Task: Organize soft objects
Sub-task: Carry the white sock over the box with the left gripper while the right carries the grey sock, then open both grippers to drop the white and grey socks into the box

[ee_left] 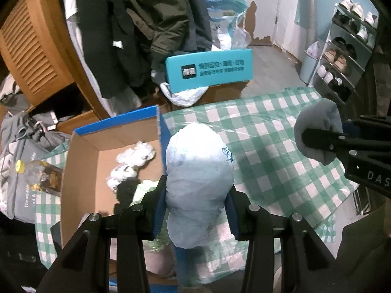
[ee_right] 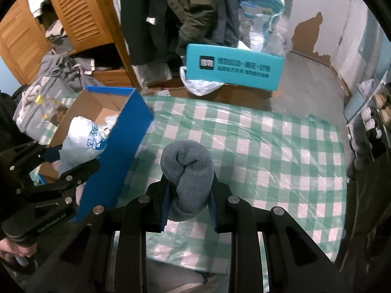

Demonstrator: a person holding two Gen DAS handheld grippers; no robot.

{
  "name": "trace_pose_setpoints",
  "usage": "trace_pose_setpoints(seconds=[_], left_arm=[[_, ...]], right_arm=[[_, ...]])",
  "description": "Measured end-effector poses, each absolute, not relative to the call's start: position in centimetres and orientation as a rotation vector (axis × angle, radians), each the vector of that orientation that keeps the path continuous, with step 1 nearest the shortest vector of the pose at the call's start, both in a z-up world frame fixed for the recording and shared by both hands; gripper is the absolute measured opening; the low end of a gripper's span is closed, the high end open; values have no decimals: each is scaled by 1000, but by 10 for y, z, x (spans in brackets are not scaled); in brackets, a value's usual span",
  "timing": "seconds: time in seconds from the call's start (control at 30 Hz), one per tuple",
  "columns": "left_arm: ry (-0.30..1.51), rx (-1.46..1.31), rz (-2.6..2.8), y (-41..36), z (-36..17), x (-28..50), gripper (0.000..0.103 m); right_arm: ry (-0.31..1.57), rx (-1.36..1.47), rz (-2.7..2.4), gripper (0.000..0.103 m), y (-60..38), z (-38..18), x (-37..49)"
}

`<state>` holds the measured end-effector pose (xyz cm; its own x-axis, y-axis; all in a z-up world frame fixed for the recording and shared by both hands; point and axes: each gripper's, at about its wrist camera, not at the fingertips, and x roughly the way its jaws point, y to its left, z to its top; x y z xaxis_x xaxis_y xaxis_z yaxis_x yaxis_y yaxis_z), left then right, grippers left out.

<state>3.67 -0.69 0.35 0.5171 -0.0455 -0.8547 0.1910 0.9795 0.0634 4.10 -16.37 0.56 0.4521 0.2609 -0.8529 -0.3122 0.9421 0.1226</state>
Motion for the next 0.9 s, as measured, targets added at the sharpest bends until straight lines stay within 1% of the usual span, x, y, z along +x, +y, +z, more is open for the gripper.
trace_pose_setpoints(seconds=[0.4, 0.9], left_arm=[[1008, 111, -69, 43, 7, 23, 43], [1039, 41, 39, 114, -9, 15, 43]], right_arm=[[1045, -92, 457, 24, -107, 6, 37], [1059, -164, 575, 24, -23, 2, 36]])
